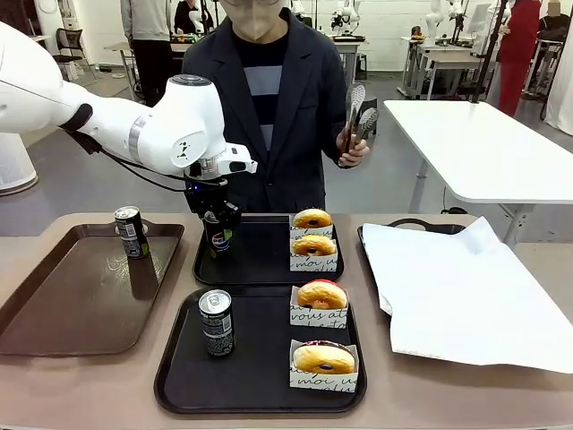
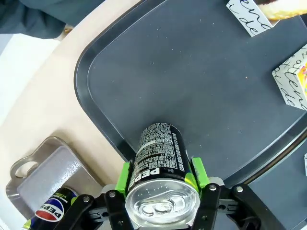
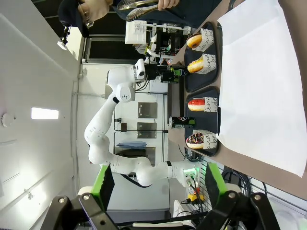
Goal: Set up donuts and drinks on trays.
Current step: Pick up one Pepsi coke from the Handle tray and place it on the Flat Tray without a Pepsi coke.
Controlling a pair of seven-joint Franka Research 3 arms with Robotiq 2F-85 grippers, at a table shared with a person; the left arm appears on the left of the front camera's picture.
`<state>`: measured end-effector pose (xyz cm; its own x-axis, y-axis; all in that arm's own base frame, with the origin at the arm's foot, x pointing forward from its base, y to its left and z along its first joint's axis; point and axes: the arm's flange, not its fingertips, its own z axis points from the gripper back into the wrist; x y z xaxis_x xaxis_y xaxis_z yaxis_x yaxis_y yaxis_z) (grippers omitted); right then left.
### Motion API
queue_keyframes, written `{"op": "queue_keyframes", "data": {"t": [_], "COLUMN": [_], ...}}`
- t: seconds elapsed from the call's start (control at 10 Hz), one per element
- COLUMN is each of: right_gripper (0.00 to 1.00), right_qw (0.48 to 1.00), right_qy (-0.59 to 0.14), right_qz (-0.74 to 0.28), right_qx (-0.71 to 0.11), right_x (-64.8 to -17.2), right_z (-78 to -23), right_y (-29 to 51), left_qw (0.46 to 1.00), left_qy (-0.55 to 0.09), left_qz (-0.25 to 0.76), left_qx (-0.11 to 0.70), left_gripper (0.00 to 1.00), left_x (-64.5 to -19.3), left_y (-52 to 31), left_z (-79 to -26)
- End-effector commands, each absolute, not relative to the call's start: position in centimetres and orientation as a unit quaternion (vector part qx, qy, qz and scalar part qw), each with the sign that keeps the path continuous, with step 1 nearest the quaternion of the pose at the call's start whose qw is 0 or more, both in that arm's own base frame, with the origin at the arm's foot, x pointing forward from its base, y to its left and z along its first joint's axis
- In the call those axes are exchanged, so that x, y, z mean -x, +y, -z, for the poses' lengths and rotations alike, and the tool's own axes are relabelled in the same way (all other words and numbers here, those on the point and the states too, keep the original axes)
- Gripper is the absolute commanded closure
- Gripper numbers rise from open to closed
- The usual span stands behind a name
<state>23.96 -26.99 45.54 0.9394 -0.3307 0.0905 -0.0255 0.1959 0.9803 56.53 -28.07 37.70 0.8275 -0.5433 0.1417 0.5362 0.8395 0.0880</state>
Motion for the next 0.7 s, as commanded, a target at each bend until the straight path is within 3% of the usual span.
{"op": "queue_keyframes", "data": {"t": [0.0,0.6], "right_gripper": [0.00,0.00], "right_qw": [0.757,0.757], "right_qy": [-0.144,-0.144], "right_qz": [0.096,0.096], "right_qx": [-0.631,-0.631], "right_x": [-24.0,-24.0], "right_z": [-45.6,-45.6], "right_y": [-27.0,-27.0], "left_qw": [0.958,0.951], "left_qy": [-0.073,-0.090], "left_qz": [0.277,0.295], "left_qx": [-0.010,-0.025], "left_gripper": [0.00,0.00], "left_x": [-56.7,-54.9], "left_y": [-28.8,-28.4], "left_z": [-36.5,-39.6]}}
